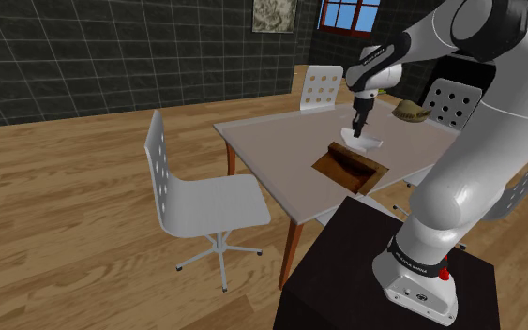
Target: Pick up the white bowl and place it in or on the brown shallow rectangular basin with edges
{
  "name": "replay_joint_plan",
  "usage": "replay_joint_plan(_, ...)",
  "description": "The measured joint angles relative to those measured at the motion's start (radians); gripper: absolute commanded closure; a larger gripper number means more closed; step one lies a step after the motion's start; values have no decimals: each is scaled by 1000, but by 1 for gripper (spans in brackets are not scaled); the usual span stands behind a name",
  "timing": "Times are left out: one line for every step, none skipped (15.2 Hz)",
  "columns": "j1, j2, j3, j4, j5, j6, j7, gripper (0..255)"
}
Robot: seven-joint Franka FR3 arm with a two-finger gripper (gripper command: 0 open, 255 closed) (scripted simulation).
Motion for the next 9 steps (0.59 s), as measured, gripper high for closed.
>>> replay_joint_plan(-1, 8, -1, -5, 3, 12, -2, 255)
replay_joint_plan(-1, 17, -1, -9, 6, 25, -3, 255)
replay_joint_plan(-1, 22, -1, -19, 8, 40, -2, 255)
replay_joint_plan(-1, 30, 0, -24, 11, 51, -2, 255)
replay_joint_plan(-2, 39, -1, -28, 15, 64, -5, 255)
replay_joint_plan(-4, 54, -2, -29, 21, 79, -11, 255)
replay_joint_plan(-4, 63, -1, -35, 25, 94, -11, 255)
replay_joint_plan(-5, 71, -1, -40, 28, 106, -13, 255)
replay_joint_plan(-7, 82, -1, -46, 34, 123, -16, 255)
